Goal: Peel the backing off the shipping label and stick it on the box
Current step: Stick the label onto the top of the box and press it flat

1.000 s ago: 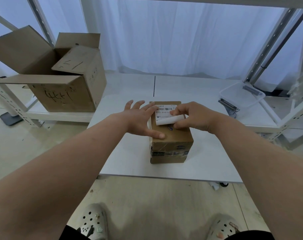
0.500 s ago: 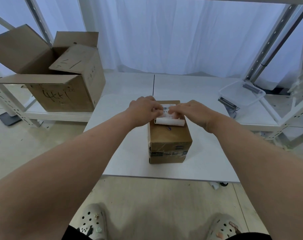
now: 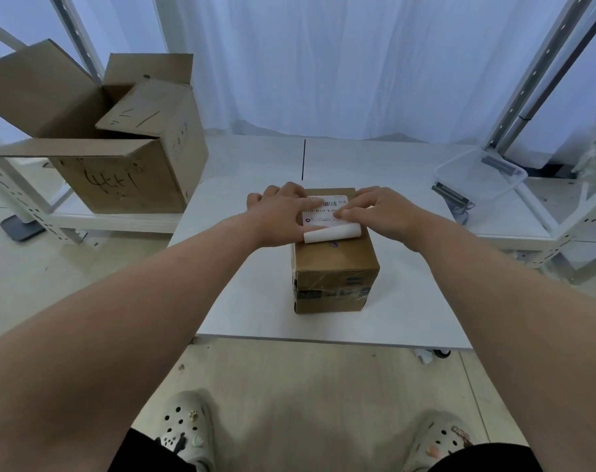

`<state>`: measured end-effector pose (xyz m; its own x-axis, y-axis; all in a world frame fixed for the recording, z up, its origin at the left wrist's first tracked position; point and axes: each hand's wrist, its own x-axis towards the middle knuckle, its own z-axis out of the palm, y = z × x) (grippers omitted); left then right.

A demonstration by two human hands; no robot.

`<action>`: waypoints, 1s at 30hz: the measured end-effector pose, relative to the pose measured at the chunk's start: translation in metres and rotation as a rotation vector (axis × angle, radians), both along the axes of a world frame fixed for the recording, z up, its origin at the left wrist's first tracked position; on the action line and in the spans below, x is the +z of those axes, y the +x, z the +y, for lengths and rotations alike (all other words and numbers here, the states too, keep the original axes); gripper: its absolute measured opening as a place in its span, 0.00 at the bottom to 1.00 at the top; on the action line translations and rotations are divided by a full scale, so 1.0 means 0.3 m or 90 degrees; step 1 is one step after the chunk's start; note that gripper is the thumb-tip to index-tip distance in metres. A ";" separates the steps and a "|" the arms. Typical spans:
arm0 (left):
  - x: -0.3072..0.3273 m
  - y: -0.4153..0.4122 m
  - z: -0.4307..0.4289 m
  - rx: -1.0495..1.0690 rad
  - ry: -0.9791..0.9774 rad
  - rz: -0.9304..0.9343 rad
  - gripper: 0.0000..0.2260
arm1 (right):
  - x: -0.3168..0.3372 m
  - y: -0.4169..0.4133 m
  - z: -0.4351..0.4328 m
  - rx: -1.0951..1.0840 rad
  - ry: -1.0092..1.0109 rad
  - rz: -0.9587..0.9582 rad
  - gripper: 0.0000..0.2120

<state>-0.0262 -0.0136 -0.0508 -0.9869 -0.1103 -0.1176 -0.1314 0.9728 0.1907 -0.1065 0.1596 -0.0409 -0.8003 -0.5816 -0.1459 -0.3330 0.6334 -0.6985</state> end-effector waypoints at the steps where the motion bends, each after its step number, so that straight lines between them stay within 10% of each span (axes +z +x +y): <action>1: 0.001 0.004 0.006 0.001 -0.010 -0.005 0.27 | 0.001 0.005 0.004 0.003 0.001 0.008 0.12; 30: 0.007 0.099 0.017 0.004 -0.108 -0.076 0.35 | 0.005 0.094 0.067 0.091 0.254 0.066 0.30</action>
<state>0.0034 -0.0087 -0.0488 -0.9663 -0.1449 -0.2126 -0.1497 0.9887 0.0065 -0.0784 0.1797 -0.0395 -0.7378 -0.6020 -0.3054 -0.4923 0.7894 -0.3667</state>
